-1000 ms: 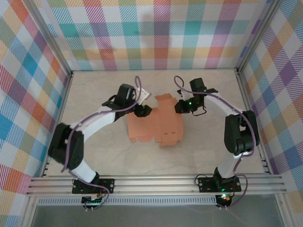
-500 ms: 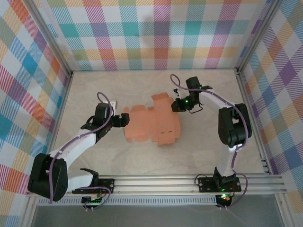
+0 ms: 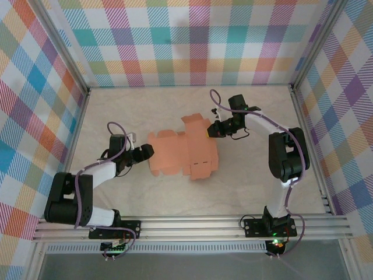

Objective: Fold the paper box

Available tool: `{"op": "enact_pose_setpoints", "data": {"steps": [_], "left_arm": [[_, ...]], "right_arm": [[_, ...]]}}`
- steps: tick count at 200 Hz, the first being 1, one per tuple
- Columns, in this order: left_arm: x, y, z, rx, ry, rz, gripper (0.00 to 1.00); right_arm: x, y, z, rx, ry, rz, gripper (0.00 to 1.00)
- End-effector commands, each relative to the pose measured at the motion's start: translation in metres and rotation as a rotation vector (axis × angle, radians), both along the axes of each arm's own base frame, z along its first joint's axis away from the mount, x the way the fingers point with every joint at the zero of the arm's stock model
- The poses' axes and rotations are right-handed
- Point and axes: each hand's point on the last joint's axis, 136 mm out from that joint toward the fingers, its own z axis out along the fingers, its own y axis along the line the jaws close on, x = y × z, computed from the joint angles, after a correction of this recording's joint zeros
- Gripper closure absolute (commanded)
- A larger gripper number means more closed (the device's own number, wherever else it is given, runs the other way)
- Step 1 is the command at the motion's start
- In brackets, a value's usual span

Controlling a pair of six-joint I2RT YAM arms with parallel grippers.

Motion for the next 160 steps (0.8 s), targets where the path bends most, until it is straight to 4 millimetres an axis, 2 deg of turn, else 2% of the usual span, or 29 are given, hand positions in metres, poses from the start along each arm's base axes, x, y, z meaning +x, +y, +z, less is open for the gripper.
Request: {"op": "enact_pose_setpoints", "data": {"steps": [1, 42, 71, 101, 116, 131, 160], "left_arm": [[0.01, -0.019, 0.013, -0.134, -0.053, -0.077, 0.31], [0.014, -0.018, -0.005, -0.158, -0.03, -0.088, 0.43], [0.014, -0.024, -0.009, -0.205, -0.018, -0.116, 0.62], [0.013, -0.024, -0.009, -0.196, -0.006, -0.125, 0.87], [0.011, -0.023, -0.008, -0.176, 0.001, -0.137, 0.95], [0.008, -0.022, -0.006, -0.151, 0.011, -0.147, 0.97], [0.004, -0.019, 0.006, -0.114, 0.023, -0.167, 0.98]], "right_arm": [[-0.009, 0.009, 0.018, 0.073, -0.033, 0.052, 1.0], [-0.01, 0.009, 0.018, 0.083, -0.028, 0.059, 1.0], [-0.01, 0.008, 0.017, 0.076, -0.03, 0.053, 0.97], [-0.001, 0.001, 0.008, 0.025, -0.052, 0.003, 0.85], [0.005, -0.004, 0.0, -0.02, -0.072, -0.028, 0.77], [0.01, -0.01, -0.005, -0.044, -0.083, -0.05, 0.65], [0.018, -0.018, -0.008, -0.084, -0.095, -0.09, 0.52]]}}
